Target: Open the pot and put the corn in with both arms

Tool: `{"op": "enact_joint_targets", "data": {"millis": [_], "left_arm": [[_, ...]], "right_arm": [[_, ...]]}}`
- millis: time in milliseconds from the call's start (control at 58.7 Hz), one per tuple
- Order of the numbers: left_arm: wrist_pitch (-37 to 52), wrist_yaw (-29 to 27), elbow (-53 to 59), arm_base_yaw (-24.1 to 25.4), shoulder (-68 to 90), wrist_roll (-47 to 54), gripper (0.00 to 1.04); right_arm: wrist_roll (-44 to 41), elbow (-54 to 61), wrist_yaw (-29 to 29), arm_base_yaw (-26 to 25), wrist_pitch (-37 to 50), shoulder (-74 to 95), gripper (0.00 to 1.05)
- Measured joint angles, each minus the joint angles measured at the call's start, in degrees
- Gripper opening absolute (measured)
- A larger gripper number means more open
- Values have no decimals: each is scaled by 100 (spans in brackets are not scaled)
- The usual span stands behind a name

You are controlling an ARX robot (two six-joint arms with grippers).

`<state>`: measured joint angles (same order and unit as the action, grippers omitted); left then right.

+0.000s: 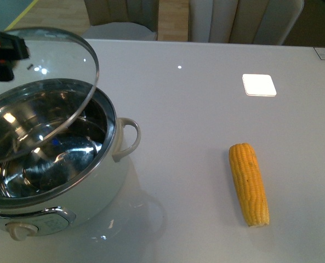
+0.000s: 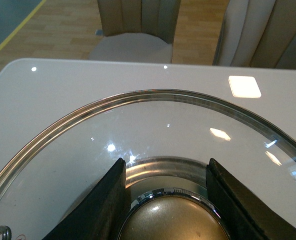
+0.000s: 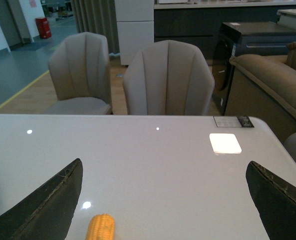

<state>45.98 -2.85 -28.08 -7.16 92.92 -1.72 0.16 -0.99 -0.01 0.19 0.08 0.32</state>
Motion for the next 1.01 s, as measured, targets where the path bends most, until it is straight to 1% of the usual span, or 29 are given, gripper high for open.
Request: {"op": "enact_joint_targets", "data": {"millis": [136,238,273,307,358,392,443,460,477,528,613,767,886,1005], "left_arm": [[-85,330,0,647,-385,46,42],[-48,595,0,1303,-487,133,42],[-7,717,0,1550,-487,179,42],[33,866,0,1897,-476,227,42],[81,1027,0,2253,-450,282,42],[166,1204,0,2647,-376,350,42],[245,1331,-2,2948,-291,413,42],[306,1399,-2,3117,-232,457,42],[426,1508,-4,3392,-92,542,42],[636,1683,-31,3836,201,702,42],[955,1845,-87,4360,702,903,42],[1397,1956,-278,4959,1596,1060,42],[1814,1943,-400,5139,2243,1086,42],[2190,1915,-577,5139,2894,1069,42]], "right_arm": [[0,2,0,0,0,0,96],[0,2,0,0,0,0,96],[0,2,0,0,0,0,96],[0,2,0,0,0,0,96],[0,2,0,0,0,0,96],[0,2,0,0,0,0,96],[0,2,0,0,0,0,96],[0,2,0,0,0,0,96],[0,2,0,0,0,0,96],[0,2,0,0,0,0,96],[0,2,0,0,0,0,96],[0,2,0,0,0,0,96],[0,2,0,0,0,0,96],[0,2,0,0,0,0,96]]}}
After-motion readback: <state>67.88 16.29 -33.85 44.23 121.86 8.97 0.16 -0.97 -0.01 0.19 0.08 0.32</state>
